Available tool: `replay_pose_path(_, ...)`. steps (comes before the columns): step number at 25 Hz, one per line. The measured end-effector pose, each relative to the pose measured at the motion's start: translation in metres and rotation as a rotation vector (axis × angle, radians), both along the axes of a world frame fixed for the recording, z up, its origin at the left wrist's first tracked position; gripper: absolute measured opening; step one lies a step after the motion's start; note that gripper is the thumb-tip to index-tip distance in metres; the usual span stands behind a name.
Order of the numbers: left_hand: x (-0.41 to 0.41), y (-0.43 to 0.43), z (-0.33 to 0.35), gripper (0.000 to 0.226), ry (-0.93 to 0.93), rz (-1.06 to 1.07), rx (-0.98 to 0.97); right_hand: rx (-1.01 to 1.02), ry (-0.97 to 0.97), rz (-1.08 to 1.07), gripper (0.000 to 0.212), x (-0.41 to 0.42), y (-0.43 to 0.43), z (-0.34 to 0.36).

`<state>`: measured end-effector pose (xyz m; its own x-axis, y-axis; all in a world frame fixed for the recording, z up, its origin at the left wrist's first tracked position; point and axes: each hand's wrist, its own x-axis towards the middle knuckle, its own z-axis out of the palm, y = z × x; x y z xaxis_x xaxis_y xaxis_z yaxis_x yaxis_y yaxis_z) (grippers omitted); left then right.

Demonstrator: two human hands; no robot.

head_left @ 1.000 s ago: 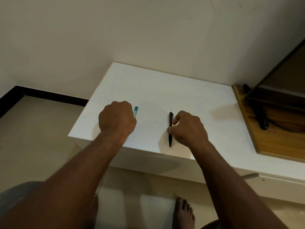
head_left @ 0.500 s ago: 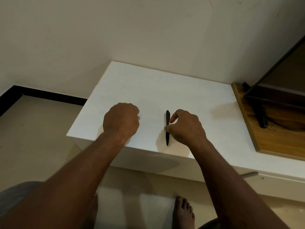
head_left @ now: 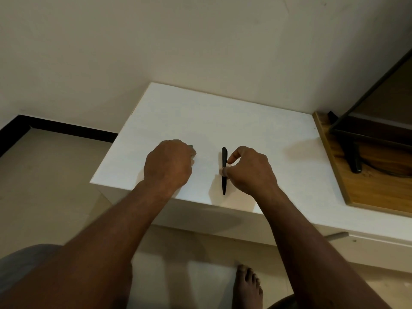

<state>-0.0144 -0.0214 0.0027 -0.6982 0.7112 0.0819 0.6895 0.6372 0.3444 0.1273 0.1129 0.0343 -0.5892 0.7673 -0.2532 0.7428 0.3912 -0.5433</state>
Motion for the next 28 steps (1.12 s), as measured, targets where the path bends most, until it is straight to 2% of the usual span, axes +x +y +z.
replay_pose_path(7, 0.003, -0.001, 0.011, 0.029, -0.008, 0.02, 0.087, 0.015, 0.03, -0.01, 0.028, 0.0, -0.002, 0.004)
replay_pose_path(9, 0.007, 0.001, 0.018, 0.029, -0.064, 0.047, 0.148, 0.023, 0.065, 0.008, 0.028, -0.002, -0.004, 0.005)
replay_pose_path(13, 0.018, 0.009, 0.033, 0.044, -0.617, 0.126, 0.373, 0.006, 0.183, 0.076, 0.028, -0.007, -0.015, 0.009)
replay_pose_path(15, 0.018, 0.009, 0.036, 0.038, -0.769, 0.172, 0.422, -0.039, 0.238, 0.12, 0.026, -0.009, -0.022, 0.01)
replay_pose_path(17, 0.017, 0.007, 0.038, 0.025, -0.837, 0.189, 0.476, -0.108, 0.274, 0.158, 0.028, -0.01, -0.027, 0.013)
replay_pose_path(19, 0.016, 0.006, 0.043, 0.019, -0.856, 0.218, 0.54, -0.274, 0.343, 0.125, 0.034, -0.011, -0.027, 0.016)
replay_pose_path(20, 0.015, 0.006, 0.045, 0.018, -0.852, 0.24, 0.572, -0.423, 0.411, 0.046, 0.036, -0.011, -0.025, 0.018)
replay_pose_path(24, 0.012, 0.005, 0.049, 0.017, -0.836, 0.268, 0.636, -1.08, 0.71, -0.438, 0.034, -0.006, -0.01, 0.022)
replay_pose_path(26, 0.014, 0.006, 0.048, 0.017, -0.82, 0.246, 0.623, -1.237, 0.792, -0.55, 0.029, -0.002, -0.005, 0.02)
replay_pose_path(28, 0.016, 0.007, 0.047, 0.016, -0.803, 0.225, 0.607, -1.312, 0.844, -0.587, 0.028, 0.0, -0.003, 0.02)
